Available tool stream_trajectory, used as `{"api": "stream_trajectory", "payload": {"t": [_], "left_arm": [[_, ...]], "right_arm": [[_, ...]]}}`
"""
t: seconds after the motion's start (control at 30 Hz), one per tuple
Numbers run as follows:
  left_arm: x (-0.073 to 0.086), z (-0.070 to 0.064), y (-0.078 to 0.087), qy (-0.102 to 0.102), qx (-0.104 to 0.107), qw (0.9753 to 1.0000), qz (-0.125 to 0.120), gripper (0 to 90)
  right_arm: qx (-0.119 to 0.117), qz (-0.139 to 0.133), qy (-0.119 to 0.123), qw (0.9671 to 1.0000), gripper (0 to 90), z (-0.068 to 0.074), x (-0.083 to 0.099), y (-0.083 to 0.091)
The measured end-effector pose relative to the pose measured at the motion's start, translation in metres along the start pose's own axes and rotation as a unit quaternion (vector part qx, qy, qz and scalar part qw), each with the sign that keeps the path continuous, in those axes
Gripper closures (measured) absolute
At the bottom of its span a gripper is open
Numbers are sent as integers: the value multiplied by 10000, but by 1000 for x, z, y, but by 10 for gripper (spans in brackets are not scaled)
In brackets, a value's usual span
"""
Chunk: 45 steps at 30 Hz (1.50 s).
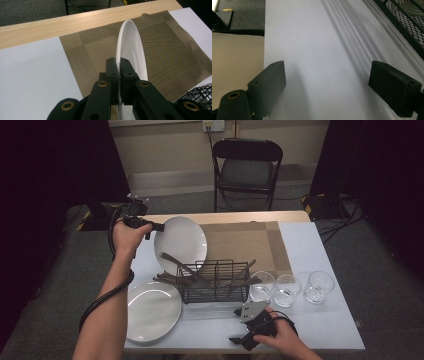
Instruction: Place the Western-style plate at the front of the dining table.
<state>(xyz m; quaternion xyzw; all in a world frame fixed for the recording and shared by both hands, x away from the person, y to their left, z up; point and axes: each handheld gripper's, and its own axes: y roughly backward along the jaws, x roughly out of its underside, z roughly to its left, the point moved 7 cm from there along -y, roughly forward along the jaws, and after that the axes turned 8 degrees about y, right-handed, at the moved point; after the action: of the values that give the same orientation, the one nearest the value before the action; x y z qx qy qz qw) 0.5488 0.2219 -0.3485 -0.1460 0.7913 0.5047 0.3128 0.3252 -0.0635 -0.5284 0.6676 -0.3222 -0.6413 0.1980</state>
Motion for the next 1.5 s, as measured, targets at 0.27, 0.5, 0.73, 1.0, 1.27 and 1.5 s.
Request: {"api": "stream_trajectory", "payload": {"t": [0.27,0.5,0.73,1.0,1.27,1.5], "left_arm": [[-2,-4,-9,-43,19,10000,59,874],[-3,-9,-14,-61,51,9999,70,874],[-5,-12,-20,-107,52,9999,108,874],[-9,-13,-26,-120,66,9998,116,874],[-10,-12,-33,-110,120,9998,107,874],[-11,-17,-42,-68,243,9996,99,874]], "right_arm": [[-4,3,-7,10000,132,0,0,0],[-2,1,-9,10000,132,0,0,0],[5,-13,60,10000,132,-1,0,0],[6,1,11,10000,132,0,0,0],[-3,0,3,10000,132,0,0,0],[-8,-3,6,10000,132,0,0,0]]}}
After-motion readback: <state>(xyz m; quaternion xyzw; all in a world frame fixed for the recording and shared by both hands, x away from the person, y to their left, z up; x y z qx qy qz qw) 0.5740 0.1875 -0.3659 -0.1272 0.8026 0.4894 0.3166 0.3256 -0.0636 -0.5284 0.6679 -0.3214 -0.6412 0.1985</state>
